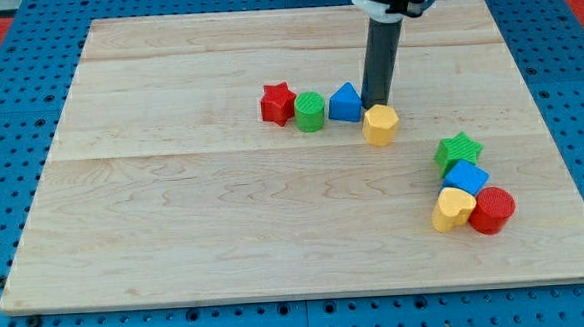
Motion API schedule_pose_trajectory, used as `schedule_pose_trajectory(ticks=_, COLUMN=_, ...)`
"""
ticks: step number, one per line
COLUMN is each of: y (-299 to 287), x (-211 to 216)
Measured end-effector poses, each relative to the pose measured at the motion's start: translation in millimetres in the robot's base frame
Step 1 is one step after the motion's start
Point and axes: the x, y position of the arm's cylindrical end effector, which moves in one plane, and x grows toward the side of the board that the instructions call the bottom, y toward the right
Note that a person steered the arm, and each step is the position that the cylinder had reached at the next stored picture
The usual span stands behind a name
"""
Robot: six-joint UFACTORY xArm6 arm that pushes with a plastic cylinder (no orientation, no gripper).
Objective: Put the hexagon into the group of blocks at the bottom right
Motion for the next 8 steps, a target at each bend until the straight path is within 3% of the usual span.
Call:
schedule_pose_trajectory(ticks=2, y=-5.2, x=40.3)
schedule_pose_trajectory(ticks=4, y=-22.3, x=49.6)
schedule_pose_trajectory(ticks=7, y=11.2, x=90.8)
schedule_pose_trajectory(ticks=8, y=11.1, x=58.0)
